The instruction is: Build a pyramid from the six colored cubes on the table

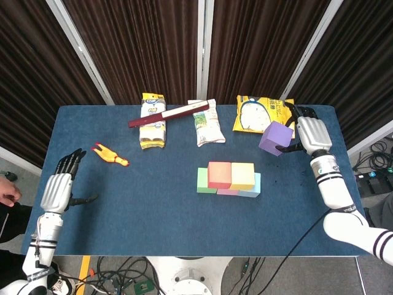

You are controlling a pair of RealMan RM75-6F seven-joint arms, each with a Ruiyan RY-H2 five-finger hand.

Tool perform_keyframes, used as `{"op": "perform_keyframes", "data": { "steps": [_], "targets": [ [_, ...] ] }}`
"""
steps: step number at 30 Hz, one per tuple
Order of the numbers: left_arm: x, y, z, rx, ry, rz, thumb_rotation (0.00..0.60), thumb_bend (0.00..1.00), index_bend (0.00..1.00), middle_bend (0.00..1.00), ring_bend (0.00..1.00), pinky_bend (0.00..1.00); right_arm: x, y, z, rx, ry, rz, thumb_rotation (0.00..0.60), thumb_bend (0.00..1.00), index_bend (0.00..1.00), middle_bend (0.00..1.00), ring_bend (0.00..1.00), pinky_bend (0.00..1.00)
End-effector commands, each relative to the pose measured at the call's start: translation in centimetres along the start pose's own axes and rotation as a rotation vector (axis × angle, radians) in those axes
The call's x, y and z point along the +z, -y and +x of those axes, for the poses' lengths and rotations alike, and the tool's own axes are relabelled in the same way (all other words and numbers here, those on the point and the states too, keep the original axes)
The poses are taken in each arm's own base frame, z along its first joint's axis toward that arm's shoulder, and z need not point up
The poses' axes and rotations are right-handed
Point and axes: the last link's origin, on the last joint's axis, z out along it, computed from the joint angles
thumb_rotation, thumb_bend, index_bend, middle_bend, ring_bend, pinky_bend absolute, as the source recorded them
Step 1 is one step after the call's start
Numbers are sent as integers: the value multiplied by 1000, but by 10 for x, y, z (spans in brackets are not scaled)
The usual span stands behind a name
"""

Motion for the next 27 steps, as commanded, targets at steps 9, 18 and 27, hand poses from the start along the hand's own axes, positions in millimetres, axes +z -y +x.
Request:
{"op": "perform_keyframes", "data": {
  "steps": [9,18,27],
  "targets": [
    [-6,2,5,-7,1,14,600,78,36,22,0,14,-38,84,35,-110,72,323,600,101,0,547,78,0],
    [-7,4,3,-10,4,18,600,79,37,22,0,14,-38,105,13,-167,159,384,600,95,0,537,78,0],
    [-8,9,1,-17,7,28,600,79,37,22,0,14,-37,106,-5,-174,196,378,600,94,0,529,78,0]
  ]
}}
